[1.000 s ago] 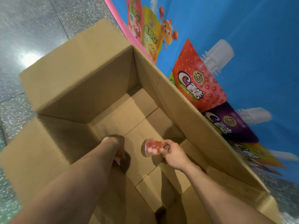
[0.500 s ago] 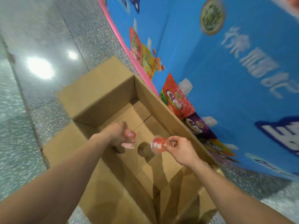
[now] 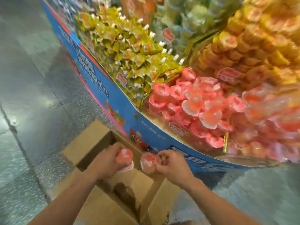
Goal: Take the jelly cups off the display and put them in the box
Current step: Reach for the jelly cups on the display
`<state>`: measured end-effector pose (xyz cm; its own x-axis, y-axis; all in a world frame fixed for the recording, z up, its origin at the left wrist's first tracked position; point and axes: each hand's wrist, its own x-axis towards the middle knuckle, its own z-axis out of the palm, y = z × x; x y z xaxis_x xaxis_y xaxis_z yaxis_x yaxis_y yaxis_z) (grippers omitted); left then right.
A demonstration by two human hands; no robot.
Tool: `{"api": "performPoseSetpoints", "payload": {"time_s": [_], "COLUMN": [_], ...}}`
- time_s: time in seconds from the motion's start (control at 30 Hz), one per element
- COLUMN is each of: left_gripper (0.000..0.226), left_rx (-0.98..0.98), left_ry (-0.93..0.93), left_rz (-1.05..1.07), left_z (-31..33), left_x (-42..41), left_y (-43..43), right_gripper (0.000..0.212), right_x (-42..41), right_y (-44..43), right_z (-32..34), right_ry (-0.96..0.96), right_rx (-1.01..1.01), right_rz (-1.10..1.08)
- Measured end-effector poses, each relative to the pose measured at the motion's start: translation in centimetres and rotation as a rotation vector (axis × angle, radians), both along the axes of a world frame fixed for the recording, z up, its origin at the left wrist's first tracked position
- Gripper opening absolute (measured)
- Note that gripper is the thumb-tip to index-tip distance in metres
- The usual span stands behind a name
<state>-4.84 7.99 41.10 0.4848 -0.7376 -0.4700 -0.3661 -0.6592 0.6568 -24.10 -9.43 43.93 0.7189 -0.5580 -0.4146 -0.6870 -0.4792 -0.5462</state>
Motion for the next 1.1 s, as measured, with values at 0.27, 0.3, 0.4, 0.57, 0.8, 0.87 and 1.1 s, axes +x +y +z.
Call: {"api": "performPoseSetpoints", "payload": {"time_s": [0.27, 0.3, 0.4, 0.57, 0.8, 0.87, 1.1], "left_gripper": [0.044, 0.045, 0.056, 0.051, 0.059, 0.063, 0.048], "left_rx": [-0.124, -0.141, -0.176, -0.21, -0.234, -0.249, -0.267], "left_ry": [0.006, 0.006, -0.01, -0.057, -0.107, -0.105, -0.098], "left_rz": [-0.069, -0.091, -0.131, -0.177, -0.137, -0.101, -0.043], "left_z": [16.0, 17.6, 21.4, 25.3, 28.4, 28.9, 29.4], "left_x": [-5.0, -5.7, -7.5, -11.2, -18.1, -20.1, -25.6], "left_y": [-2.4, -3.1, -5.5, -11.3, -21.6, -24.2, -29.6], "right_gripper": [0.034, 0.034, 0.029, 0.017, 0.033, 0.042, 0.032], "right_x": [-7.4, -8.3, -10.5, -14.1, -19.5, -21.3, -27.0], "right_y": [-2.0, -2.5, -4.1, -8.6, -18.6, -21.3, -27.9], "right_z": [16.9, 18.6, 23.1, 26.8, 30.9, 31.7, 31.4], "right_ry": [-0.022, -0.02, -0.025, -0.031, -0.039, -0.04, -0.058], "right_rx": [-0.075, -0.085, -0.114, -0.157, -0.233, -0.252, -0.251], "right_rz": [-0.097, -0.091, -0.109, -0.115, -0.033, -0.001, -0.042]}}
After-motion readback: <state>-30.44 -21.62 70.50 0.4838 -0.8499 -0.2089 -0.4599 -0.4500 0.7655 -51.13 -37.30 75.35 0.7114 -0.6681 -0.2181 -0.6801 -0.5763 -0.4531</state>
